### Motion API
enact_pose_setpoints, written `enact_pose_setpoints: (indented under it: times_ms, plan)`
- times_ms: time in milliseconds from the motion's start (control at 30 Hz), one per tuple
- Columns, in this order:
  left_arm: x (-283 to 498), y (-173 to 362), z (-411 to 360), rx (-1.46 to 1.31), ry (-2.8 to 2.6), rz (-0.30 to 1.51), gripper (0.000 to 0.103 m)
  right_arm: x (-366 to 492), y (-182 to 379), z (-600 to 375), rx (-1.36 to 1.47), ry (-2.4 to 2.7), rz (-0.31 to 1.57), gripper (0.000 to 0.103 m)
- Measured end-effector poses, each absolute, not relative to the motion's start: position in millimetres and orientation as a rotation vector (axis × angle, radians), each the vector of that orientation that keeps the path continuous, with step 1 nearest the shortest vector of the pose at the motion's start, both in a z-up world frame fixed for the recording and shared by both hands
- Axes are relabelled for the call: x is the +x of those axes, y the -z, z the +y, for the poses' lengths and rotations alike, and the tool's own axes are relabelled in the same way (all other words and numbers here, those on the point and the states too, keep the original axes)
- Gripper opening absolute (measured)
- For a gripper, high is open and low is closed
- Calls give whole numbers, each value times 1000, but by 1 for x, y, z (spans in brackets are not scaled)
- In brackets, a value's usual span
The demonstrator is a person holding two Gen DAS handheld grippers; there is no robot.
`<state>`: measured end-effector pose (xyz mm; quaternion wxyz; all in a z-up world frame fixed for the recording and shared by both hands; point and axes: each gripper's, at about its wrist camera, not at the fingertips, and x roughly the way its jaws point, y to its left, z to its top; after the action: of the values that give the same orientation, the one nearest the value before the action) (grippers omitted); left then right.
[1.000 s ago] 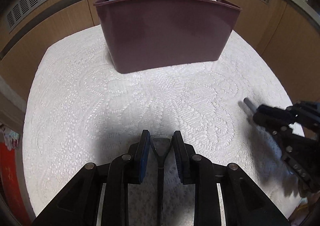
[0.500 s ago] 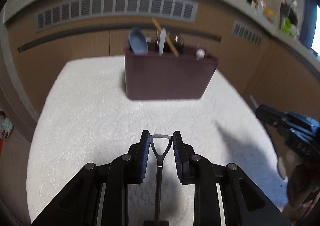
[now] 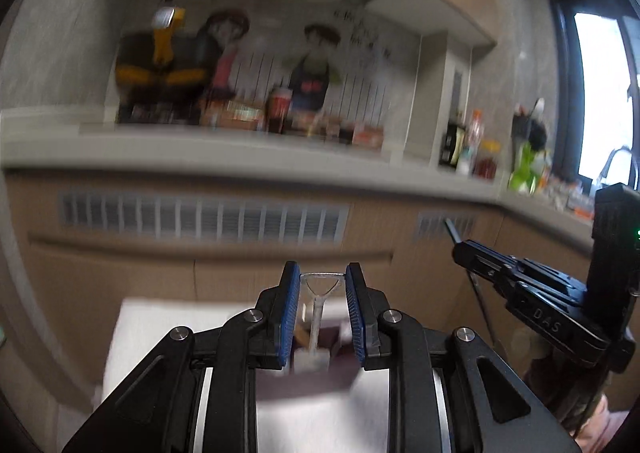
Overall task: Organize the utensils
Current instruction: 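Carry the spade with the left tool while the right carries the spoon over the caddy, then open both tools to drop the spade and spoon into the caddy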
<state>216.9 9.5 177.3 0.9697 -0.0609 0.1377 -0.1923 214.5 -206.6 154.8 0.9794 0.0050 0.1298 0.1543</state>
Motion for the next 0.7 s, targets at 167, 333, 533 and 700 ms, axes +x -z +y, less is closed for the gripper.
enact_pose_setpoints:
  times_ms: [167,333,533,700]
  plan:
    - [268,-210,6,-98,377,241,24,259,-202,-205,44,-317,172,12]
    - [308,-201,7,-94,382,282,24,296,-197,-198,74,-334,188,12]
    - [329,-178,11,-124,389,318,24,326,-174,-189,73,-333,224,12]
    - [345,-161,9,-129,396,355,25,346,-154,-179,65,-332,250,12]
